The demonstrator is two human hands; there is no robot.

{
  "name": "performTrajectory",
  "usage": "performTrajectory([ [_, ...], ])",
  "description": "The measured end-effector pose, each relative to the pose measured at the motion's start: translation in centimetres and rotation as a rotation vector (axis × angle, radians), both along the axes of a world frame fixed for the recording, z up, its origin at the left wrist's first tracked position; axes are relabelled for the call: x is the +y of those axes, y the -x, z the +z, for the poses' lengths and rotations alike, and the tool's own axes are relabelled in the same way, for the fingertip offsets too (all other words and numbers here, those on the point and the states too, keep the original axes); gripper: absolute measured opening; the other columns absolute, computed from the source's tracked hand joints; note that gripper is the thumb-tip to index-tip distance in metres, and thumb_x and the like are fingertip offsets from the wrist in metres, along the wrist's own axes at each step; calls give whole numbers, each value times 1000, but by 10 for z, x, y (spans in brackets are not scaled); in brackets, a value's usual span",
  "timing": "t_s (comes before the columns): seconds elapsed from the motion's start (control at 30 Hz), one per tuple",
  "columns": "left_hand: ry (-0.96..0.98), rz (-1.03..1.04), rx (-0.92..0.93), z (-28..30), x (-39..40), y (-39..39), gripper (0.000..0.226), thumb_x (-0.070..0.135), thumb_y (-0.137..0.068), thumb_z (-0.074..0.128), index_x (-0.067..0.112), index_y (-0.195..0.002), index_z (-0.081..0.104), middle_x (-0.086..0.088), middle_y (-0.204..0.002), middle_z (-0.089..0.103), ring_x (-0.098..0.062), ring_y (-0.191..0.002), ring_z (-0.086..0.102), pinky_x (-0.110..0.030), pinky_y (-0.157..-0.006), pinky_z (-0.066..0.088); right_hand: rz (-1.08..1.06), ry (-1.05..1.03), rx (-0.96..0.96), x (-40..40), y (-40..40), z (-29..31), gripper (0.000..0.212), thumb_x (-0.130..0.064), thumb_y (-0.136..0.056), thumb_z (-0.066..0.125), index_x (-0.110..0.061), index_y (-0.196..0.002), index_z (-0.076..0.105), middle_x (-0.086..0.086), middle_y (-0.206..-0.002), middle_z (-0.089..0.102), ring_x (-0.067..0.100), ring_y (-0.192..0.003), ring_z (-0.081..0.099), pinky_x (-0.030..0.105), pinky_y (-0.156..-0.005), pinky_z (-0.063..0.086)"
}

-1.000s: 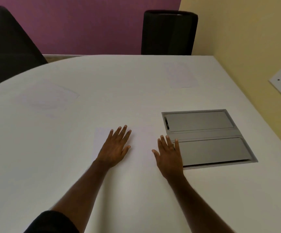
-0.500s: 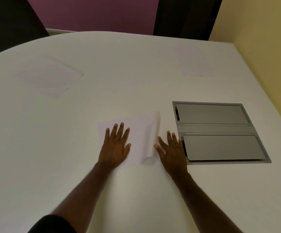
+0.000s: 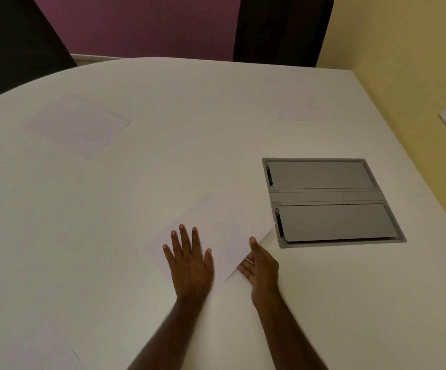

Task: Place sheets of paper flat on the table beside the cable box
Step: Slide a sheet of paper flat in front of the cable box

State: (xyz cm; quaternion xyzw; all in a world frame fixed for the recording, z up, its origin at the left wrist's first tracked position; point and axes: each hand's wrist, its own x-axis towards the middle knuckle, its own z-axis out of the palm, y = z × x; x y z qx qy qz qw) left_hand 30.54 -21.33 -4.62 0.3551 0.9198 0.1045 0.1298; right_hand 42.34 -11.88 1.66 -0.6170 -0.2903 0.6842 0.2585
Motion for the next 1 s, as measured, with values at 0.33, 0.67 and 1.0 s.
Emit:
performTrajectory([
  [0.33, -346, -78, -219, 38, -43, -31, 68, 47, -97, 32, 14, -156, 26, -13, -165, 18, -32, -154, 17, -49, -126, 10, 160, -105, -208, 17, -36, 32, 17, 4, -79, 74, -7, -91, 69, 19, -105, 73, 37, -90, 69, 49, -79, 61],
  [0.67, -408, 151, -1272, 122, -58, -75, 52, 42, -91, 69, 21, -137, 58, -3, -117, 74, -21, -109, 70, -42, -102, 51, 253, -47, -37, -18, -201, 146, 30, -1, -78, 76, -4, -107, 70, 12, -100, 78, 25, -83, 76, 34, -65, 61],
  [1.0, -172, -126, -1211, 152, -60, -236, 32, 24, -90, 74, 8, -65, 62, -14, -76, 70, -19, -66, 68, -34, -67, 59, 237, -217, -360, -20, -368, 181, 38, 1, -78, 76, -1, -115, 67, 11, -96, 75, 24, -81, 72, 32, -71, 60],
])
